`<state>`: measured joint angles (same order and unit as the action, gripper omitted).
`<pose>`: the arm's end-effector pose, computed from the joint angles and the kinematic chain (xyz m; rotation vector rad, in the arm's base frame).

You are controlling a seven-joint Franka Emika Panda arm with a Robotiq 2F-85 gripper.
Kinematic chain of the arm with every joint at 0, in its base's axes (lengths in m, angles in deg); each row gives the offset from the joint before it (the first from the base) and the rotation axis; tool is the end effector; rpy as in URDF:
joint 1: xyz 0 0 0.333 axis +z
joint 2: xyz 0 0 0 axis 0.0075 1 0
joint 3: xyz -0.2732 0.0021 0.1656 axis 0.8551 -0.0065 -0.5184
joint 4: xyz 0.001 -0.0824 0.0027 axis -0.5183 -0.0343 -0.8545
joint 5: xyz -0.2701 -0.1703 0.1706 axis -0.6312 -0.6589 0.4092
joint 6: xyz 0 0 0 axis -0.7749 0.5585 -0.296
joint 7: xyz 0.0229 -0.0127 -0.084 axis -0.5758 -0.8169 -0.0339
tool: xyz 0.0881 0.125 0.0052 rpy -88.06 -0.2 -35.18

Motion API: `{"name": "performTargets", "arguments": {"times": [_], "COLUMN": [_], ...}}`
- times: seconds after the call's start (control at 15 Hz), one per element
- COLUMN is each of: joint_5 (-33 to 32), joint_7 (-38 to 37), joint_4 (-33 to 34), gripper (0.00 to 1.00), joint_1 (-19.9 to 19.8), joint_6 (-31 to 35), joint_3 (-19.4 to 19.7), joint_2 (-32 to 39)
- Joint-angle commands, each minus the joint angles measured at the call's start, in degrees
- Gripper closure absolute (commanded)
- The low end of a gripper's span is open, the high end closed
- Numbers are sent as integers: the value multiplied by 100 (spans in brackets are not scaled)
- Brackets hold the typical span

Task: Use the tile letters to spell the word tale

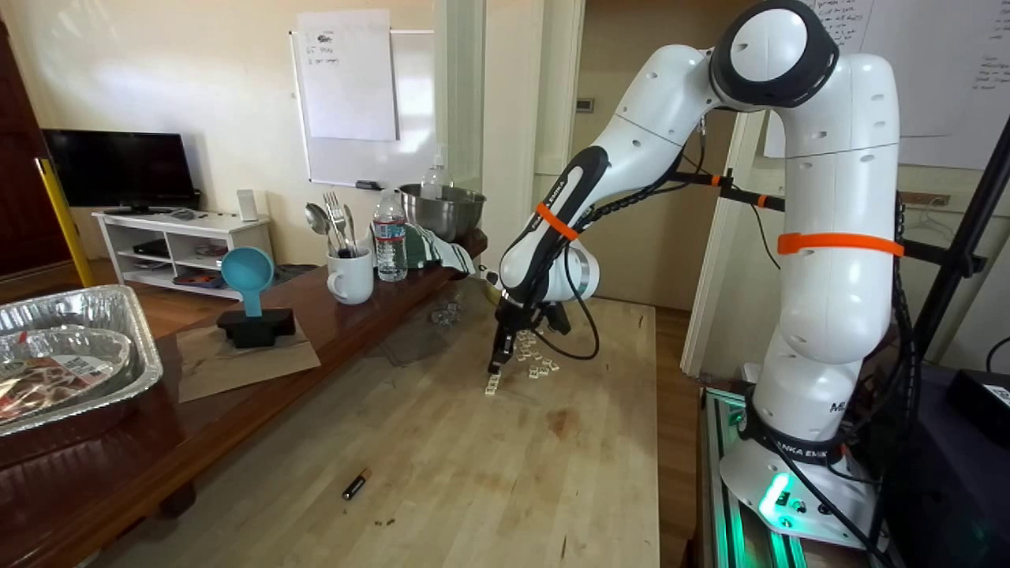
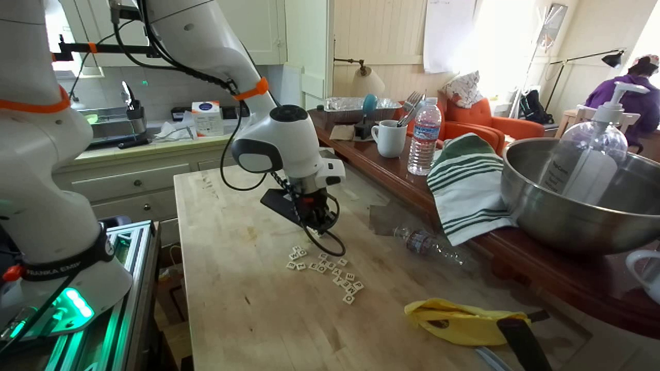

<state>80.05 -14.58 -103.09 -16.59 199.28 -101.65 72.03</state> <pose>0.4749 -0.0545 0.2003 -2.9888 -0.6822 -0.4502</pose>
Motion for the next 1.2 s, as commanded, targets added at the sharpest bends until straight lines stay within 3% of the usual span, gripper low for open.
{"name": "performTargets", "arguments": {"times": [0.0,1.13], "joint_5": [140,155], "joint_7": [212,216], "joint_4": [16,2], "gripper": [100,100], "joint_1": [-83,-119], "joint_6": [127,125], "joint_3": [-159,-234], "joint_2": [368,216]}}
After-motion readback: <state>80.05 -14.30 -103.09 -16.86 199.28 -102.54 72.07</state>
